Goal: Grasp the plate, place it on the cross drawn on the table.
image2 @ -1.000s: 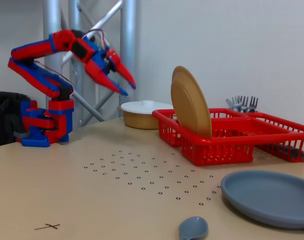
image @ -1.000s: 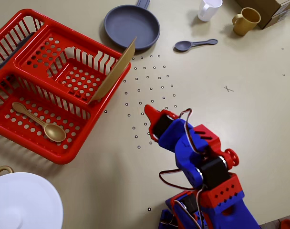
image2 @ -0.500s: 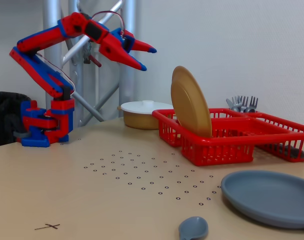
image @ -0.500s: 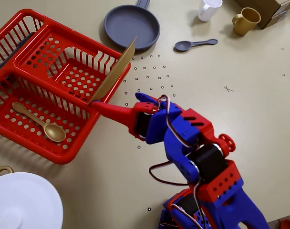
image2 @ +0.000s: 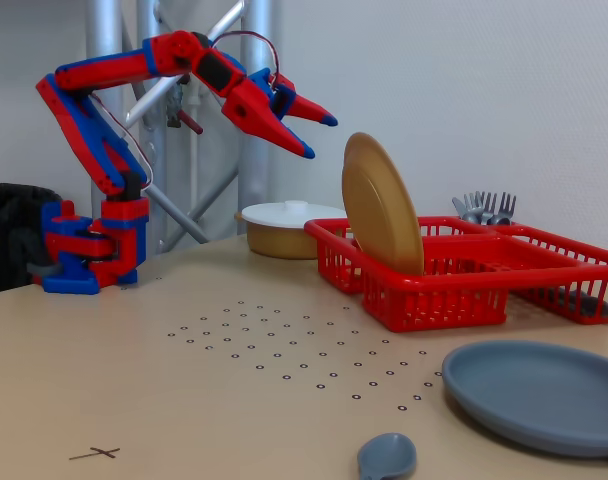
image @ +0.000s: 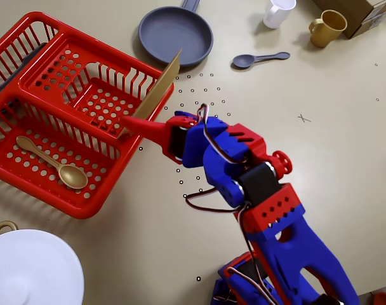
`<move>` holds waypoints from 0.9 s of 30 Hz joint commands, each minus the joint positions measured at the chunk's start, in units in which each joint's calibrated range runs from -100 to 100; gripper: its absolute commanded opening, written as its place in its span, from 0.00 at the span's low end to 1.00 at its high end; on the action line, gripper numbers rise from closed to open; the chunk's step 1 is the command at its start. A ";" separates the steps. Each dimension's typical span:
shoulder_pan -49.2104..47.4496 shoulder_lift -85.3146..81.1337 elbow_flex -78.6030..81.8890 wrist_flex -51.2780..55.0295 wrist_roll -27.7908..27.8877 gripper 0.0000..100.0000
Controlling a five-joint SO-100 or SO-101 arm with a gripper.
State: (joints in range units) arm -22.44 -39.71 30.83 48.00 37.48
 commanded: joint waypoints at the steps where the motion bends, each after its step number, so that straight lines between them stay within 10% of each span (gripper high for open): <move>1: 0.83 0.23 -1.91 -3.45 -0.73 0.43; 27: 1.91 21.02 -16.69 -6.02 -2.54 0.40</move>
State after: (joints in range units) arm -20.35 -17.65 18.63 43.43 34.80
